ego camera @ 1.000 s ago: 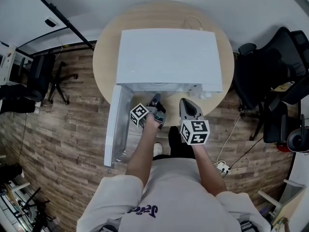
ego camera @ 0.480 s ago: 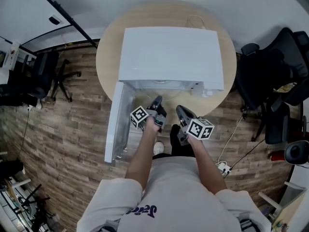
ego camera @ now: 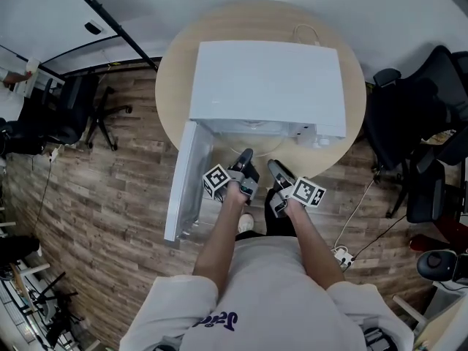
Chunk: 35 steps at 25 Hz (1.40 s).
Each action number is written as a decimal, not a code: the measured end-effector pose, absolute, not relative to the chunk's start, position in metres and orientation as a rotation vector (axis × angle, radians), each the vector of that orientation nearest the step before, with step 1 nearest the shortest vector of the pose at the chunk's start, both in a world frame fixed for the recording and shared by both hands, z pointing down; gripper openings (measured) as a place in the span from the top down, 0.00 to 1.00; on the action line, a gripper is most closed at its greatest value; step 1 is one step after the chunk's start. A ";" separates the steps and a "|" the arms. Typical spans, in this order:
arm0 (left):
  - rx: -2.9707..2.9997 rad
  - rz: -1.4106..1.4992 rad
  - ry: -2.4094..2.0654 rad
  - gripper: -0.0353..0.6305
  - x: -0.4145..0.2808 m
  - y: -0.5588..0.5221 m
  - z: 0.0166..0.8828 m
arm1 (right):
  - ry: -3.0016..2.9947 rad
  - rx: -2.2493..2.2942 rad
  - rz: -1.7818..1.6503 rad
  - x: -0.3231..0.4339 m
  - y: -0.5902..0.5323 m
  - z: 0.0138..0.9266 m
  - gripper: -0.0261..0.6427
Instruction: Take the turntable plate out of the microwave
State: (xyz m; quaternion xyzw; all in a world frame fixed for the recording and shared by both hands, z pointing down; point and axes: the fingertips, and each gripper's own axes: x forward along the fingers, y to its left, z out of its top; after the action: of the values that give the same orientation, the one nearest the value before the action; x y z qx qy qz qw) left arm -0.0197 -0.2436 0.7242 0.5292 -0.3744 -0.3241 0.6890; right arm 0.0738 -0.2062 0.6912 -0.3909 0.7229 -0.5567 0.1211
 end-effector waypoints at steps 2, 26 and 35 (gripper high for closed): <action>1.193 -0.731 -0.835 0.89 -0.021 -0.242 0.721 | 2.016 -1.099 -1.657 0.075 -0.211 0.694 0.68; 1.168 -0.727 -0.827 0.89 -0.028 -0.219 0.720 | 1.592 -0.963 -1.733 0.062 -0.302 0.726 0.81; 1.170 -0.730 -0.821 0.89 -0.032 -0.212 0.720 | 1.548 -0.992 -1.799 0.056 -0.301 0.733 0.91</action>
State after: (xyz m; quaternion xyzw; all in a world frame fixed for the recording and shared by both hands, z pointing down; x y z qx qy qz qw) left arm -0.0322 -0.2123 0.7196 0.5241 -0.3679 -0.3271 0.6950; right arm 0.0557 -0.3007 0.7331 -0.3700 0.5775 -0.6714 0.2808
